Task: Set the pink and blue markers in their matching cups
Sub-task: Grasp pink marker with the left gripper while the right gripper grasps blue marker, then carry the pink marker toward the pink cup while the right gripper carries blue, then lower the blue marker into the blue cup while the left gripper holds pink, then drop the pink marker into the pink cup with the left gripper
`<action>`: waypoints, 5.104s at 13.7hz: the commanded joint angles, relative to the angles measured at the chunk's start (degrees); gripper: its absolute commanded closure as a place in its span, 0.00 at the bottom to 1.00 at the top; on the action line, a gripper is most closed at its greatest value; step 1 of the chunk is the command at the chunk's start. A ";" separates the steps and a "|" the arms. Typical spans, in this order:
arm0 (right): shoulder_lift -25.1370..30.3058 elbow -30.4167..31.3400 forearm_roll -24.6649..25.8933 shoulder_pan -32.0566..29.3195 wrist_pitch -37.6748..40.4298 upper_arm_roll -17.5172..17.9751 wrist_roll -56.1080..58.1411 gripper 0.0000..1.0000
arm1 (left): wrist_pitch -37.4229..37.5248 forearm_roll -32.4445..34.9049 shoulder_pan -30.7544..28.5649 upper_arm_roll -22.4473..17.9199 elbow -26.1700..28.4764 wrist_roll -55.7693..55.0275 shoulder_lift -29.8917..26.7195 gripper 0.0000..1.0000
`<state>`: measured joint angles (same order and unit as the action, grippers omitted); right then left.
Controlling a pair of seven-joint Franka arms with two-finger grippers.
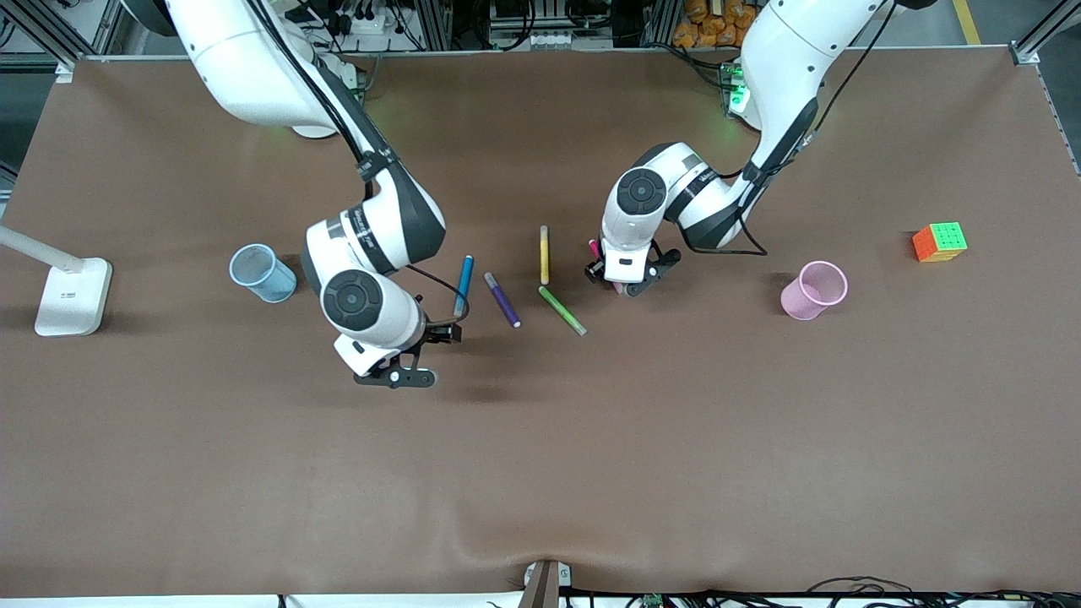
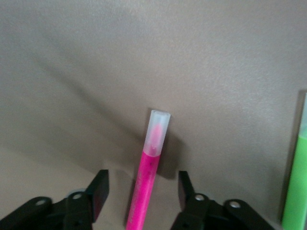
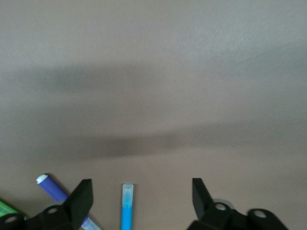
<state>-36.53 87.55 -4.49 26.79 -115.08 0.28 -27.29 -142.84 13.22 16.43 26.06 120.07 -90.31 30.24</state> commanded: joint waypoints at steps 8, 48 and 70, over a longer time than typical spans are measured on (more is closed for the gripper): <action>0.58 11.32 -0.52 4.68 -6.03 -0.63 -5.40 0.34 | -1.91 4.71 0.27 -0.22 -0.45 -3.64 1.93 0.85; 15.77 -0.46 -1.05 -10.42 12.67 -0.89 29.36 1.00 | 46.42 25.25 -23.40 0.22 -10.48 0.89 -15.56 1.00; 33.72 41.64 -24.86 -32.85 -10.87 -0.98 84.41 1.00 | 62.16 51.91 -14.33 0.22 -6.60 -34.67 1.40 1.00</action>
<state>-4.34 126.63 -26.79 -4.13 -125.15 -1.61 53.28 -82.20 64.82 1.53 26.14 115.27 -124.82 30.52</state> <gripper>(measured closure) 0.828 0.824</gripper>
